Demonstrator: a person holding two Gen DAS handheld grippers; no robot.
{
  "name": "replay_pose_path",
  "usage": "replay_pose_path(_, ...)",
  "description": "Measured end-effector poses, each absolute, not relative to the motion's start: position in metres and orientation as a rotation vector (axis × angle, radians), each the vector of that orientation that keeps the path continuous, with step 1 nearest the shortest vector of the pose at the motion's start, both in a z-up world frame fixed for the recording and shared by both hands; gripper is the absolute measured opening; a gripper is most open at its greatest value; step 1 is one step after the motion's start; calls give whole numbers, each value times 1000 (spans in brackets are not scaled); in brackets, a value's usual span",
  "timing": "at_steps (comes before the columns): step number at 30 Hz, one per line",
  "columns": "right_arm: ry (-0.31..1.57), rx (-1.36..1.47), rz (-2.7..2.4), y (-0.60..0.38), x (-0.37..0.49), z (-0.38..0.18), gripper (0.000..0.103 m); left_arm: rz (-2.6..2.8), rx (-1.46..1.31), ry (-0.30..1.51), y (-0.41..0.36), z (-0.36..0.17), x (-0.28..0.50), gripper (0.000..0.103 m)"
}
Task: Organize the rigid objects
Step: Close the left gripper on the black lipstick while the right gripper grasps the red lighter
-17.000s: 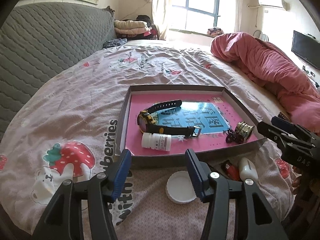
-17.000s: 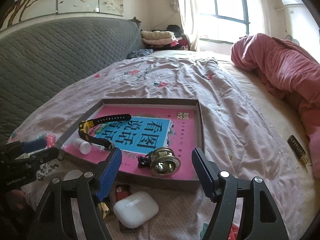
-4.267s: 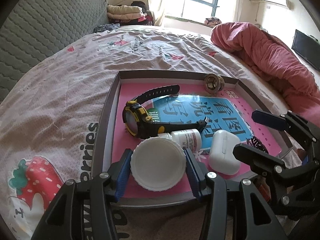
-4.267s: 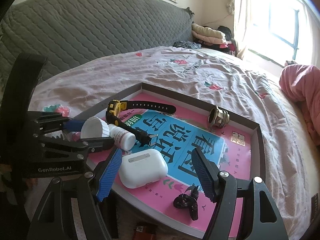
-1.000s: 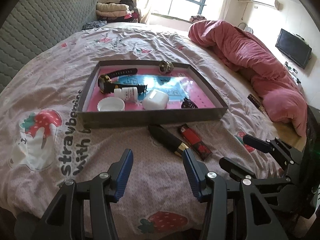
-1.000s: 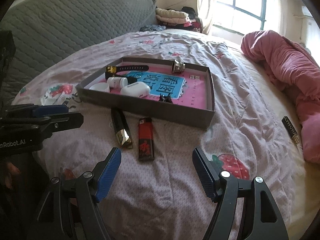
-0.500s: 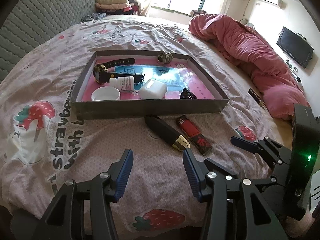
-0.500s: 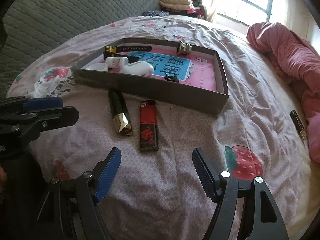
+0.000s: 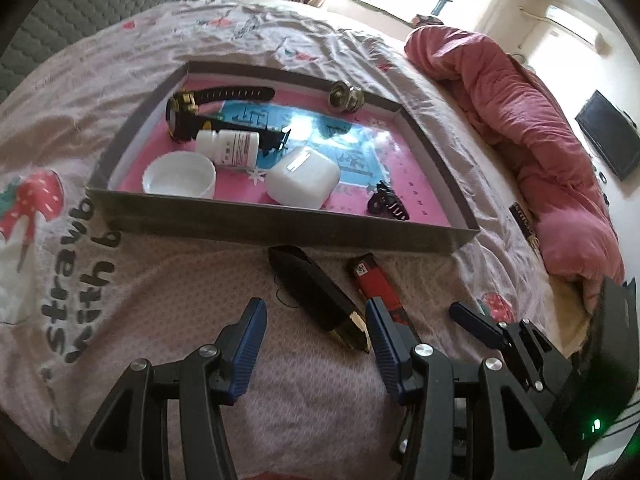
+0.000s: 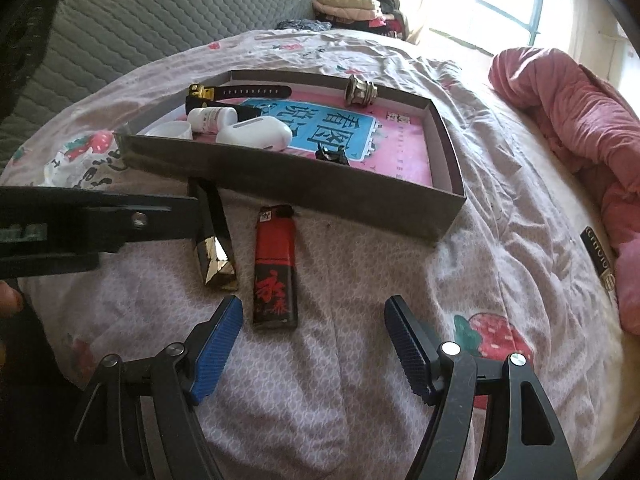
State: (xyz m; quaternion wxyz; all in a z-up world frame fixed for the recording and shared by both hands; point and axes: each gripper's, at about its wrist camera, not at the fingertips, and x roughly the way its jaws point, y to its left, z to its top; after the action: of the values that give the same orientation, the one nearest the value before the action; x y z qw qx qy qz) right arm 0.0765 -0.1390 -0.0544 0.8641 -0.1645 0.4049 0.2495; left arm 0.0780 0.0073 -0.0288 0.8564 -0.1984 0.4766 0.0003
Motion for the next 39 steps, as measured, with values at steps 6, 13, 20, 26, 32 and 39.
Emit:
replay_pose_path(6,843,-335,532,-135,84,-58,75,27,-422,1031,4,-37,92,51)
replay_pose_path(13,853,-307,545,-132,94,-63,73,48,-439,1060,7,-48,103,51)
replay_pose_path(20,850,-338,540,-124,99,-68,71,52,-452,1059,9,-53,110,51)
replay_pose_path(26,848,-357,553,-121,103,-70,68,75,-448,1059,8,-56,115,51)
replay_pose_path(32,843,-385,579,-121,103,-68,53,104,-417,1074,4,-57,119,47)
replay_pose_path(39,868,-363,586,-129,108,-63,36,120,-340,1130,-4,-58,129,46)
